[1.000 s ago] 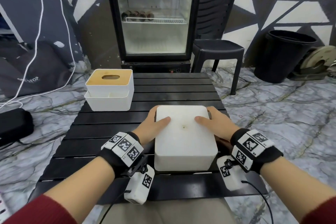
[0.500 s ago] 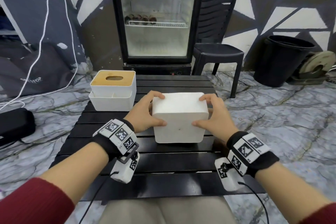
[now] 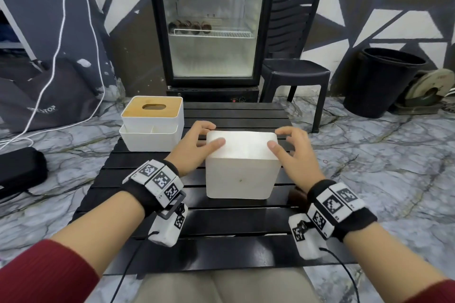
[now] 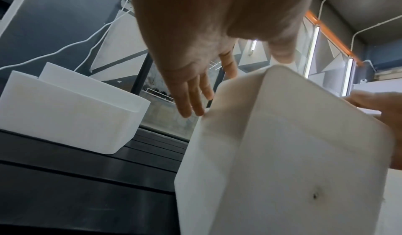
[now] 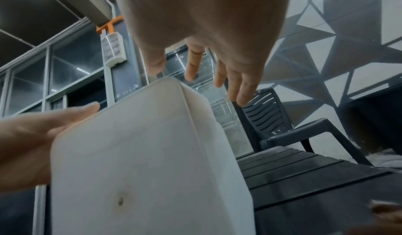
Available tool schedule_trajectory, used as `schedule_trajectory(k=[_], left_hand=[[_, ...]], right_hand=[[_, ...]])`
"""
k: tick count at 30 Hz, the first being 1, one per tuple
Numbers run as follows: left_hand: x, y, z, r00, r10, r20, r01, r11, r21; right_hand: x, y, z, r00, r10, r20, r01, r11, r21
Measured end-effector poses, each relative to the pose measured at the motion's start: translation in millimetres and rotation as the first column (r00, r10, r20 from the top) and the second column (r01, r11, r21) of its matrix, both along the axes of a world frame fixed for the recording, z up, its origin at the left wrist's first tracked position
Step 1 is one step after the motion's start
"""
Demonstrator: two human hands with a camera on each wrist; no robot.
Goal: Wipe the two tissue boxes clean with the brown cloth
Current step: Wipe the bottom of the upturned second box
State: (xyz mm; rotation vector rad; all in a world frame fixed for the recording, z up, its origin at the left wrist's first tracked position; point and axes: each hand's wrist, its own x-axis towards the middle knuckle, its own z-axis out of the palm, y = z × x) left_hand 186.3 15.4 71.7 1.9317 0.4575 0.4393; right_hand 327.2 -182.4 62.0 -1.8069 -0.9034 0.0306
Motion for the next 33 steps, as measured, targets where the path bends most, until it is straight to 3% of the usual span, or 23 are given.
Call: schedule_trajectory(k=[2, 5, 12, 19, 25, 28, 33], left_hand=[[9.1, 2.6, 2.9, 0.995, 0.089, -0.046, -0.089, 0.996, 0.002], [15.4, 5.3, 5.8, 0.984, 0.111, -0.137, -0.110, 0.994, 0.015], [4.0, 5.2, 2.6, 0.979, -0.009, -0.206, -0.023, 0.988, -0.153], [-19.7, -0.1, 4.1, 0.948, -0.163, -0.272, 0.128, 0.982, -0.141], [-24.8, -8.0, 6.3, 0.948, -0.188, -0.256, 0.108, 0.949, -0.298], [-23.7, -11.2, 5.7, 0.958, -0.163, -0.238, 0.093, 0.955, -0.281], [-0.4, -15.5, 2.5, 0.981, -0.103, -0.166, 0.087, 0.991, -0.099]], right_hand=[[4.2, 8.8, 7.4, 1.000, -0.020, -0.024, 0.020, 1.000, -0.022], [7.0, 17.2, 10.6, 0.999, -0.004, -0.054, -0.004, 0.990, -0.144], [3.7, 8.0, 4.8, 0.974, 0.049, -0.222, -0.096, 0.974, -0.203], [-0.6, -14.5, -3.5, 0.926, 0.154, -0.344, -0.236, 0.949, -0.210], [-1.2, -19.0, -3.1, 0.897, 0.198, -0.395, -0.297, 0.932, -0.209], [-1.7, -18.7, 0.5, 0.876, 0.195, -0.441, -0.289, 0.944, -0.157], [15.2, -18.2, 9.9, 0.920, 0.191, -0.342, -0.263, 0.948, -0.178]])
